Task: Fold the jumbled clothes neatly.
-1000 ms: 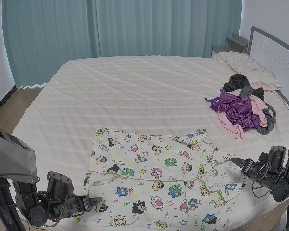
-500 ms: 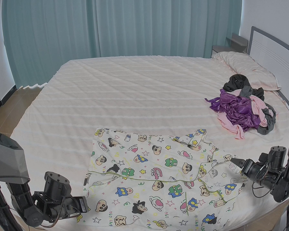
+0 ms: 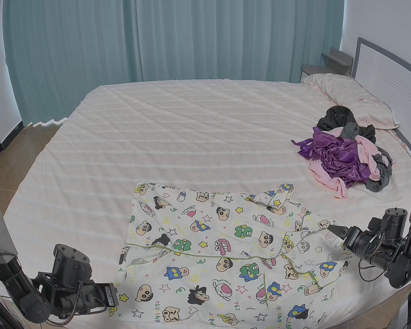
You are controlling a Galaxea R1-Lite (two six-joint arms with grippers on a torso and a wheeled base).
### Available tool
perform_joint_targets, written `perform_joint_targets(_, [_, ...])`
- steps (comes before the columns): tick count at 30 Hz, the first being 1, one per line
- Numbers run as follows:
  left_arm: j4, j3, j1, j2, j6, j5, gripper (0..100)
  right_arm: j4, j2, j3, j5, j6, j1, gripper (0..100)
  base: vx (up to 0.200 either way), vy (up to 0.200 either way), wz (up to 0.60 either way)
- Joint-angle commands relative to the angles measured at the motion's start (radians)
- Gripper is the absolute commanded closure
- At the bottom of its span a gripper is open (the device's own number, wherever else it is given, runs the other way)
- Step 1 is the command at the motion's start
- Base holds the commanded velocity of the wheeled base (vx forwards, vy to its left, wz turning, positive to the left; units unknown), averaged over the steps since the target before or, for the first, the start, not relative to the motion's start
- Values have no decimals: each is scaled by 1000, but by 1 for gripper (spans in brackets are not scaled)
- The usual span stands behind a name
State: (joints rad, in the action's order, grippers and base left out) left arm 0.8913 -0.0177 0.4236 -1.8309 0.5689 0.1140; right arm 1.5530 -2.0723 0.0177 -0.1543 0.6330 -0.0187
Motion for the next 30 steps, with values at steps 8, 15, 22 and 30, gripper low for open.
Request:
perform_joint_targets(8, [-35, 18, -72, 107, -46, -97, 0, 6, -3, -16, 10, 1, -55, 0, 0, 0, 0])
perform_joint_targets(15, [-38, 16, -74, 105, -54, -96, 0, 6, -2, -16, 15, 1, -58, 0, -57, 0, 0])
perform_joint_targets(22, [-45, 16, -86, 107, -60, -91, 0, 6, 0, -16, 24, 1, -60, 0, -114, 0, 0])
perform_joint_targets(30, [-51, -4, -94, 82, -47, -119, 0, 6, 0, -16, 28, 1, -72, 0, 0, 0, 0])
